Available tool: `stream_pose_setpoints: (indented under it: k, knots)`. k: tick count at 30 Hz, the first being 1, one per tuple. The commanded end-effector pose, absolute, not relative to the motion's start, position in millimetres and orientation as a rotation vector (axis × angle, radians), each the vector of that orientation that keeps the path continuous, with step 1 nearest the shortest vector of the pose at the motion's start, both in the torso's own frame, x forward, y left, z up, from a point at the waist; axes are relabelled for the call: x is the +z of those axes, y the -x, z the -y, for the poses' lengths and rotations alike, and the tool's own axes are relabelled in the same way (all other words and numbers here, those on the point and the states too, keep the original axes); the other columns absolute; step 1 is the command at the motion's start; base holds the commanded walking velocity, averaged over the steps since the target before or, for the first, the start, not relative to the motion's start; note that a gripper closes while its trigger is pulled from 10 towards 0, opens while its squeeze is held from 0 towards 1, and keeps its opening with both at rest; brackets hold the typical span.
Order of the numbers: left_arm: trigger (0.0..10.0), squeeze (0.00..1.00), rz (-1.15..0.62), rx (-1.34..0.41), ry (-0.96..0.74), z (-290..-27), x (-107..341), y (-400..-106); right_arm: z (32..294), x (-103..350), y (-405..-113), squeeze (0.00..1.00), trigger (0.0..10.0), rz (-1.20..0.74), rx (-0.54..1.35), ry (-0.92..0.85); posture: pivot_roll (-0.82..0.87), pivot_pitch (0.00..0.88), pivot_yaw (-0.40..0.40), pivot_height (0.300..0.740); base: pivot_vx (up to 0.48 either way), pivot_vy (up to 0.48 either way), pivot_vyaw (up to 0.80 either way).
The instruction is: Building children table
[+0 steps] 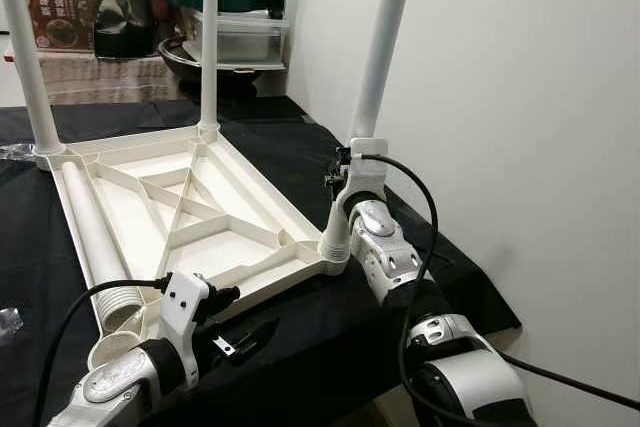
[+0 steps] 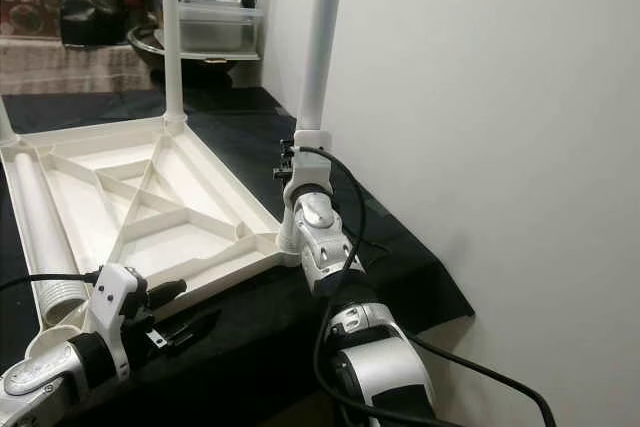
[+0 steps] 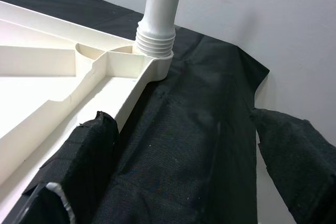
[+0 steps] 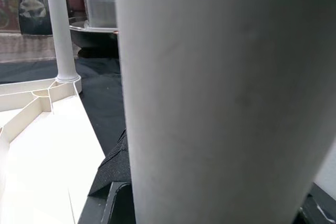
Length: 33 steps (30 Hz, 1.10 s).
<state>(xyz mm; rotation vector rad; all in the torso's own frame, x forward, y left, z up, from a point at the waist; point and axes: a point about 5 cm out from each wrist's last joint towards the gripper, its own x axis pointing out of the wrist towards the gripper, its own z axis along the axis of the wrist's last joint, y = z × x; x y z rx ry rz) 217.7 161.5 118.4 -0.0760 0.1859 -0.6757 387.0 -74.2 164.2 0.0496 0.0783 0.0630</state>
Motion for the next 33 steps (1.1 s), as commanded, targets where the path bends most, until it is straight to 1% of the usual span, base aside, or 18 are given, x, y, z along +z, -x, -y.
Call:
stream_pose_setpoints:
  k: [1,10,21,33]
  knots:
    - [10.0,0.0,-0.193,-0.685,0.082,-158,115,-218,88,98,-368,0.0,10.0,-0.412,0.008,-0.016,0.07,0.0,-0.155,0.74,0.0,0.0,0.0]
    - [10.0,0.0,-0.189,-0.691,0.082,-156,115,-219,89,102,-371,0.0,10.0,-0.409,0.004,-0.038,0.07,0.0,-0.155,0.74,0.0,0.0,0.0]
    - [10.0,0.0,-0.187,-0.693,0.078,-156,115,-220,90,114,-374,0.0,10.0,-0.356,-0.017,-0.077,0.06,0.0,-0.145,0.74,0.0,0.0,0.0]
    - [10.0,0.0,-0.188,-0.692,0.072,-158,115,-220,96,121,-367,0.0,10.0,-0.275,-0.058,-0.118,0.06,0.0,-0.137,0.74,0.0,0.0,0.0]
